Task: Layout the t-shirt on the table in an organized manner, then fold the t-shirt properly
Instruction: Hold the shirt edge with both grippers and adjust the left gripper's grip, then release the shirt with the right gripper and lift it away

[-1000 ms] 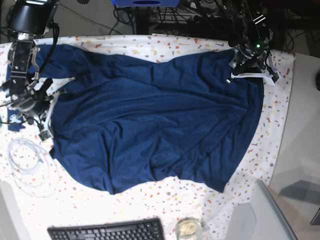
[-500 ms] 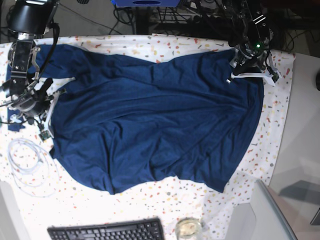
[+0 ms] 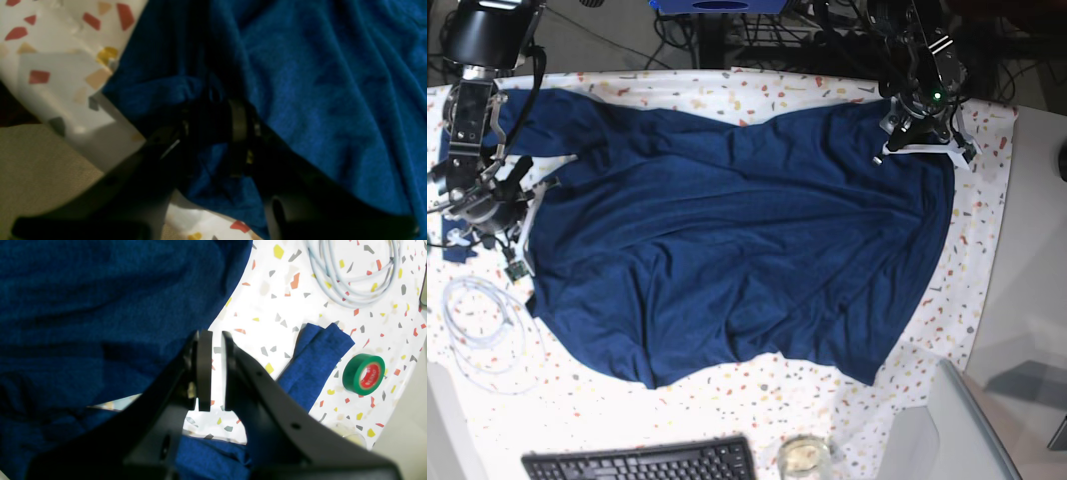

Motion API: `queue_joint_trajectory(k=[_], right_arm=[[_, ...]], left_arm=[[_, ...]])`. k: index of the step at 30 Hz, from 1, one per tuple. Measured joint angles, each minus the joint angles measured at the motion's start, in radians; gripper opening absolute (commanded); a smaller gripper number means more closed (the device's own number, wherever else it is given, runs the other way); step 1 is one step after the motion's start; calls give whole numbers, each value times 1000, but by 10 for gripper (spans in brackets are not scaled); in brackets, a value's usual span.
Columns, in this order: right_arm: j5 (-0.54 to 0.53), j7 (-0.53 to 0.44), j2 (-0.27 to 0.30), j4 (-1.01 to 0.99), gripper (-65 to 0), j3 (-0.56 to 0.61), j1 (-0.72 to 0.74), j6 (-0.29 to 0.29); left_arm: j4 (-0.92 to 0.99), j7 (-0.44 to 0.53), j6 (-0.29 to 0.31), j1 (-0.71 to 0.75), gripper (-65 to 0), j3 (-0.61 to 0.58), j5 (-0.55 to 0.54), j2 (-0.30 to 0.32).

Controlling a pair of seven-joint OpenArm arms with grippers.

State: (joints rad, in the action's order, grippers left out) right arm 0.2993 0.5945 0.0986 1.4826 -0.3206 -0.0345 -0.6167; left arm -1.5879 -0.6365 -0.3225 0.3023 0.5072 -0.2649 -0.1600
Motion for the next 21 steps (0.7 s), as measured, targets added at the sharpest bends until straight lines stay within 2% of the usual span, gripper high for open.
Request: queue_joint_trajectory(k=[4,8,13,16,21], right_arm=[[0,0,0,0,-606,0,0,0],[0,0,0,0,-606,0,0,0],[0,0,0,0,-606,0,0,0],[0,0,0,0,-606,-1,0,0],[-1,0,-1,2,-606,-6,-1,0]], left_arm=[[0,0,0,0,-520,0,0,0],[0,0,0,0,-650,0,0,0],[-13,-8,0,1,-650,2,0,-1],[-99,-17,0,14,-650,-1,-2,0],[-245,-169,-1,18,-650,2,-2,-1]])
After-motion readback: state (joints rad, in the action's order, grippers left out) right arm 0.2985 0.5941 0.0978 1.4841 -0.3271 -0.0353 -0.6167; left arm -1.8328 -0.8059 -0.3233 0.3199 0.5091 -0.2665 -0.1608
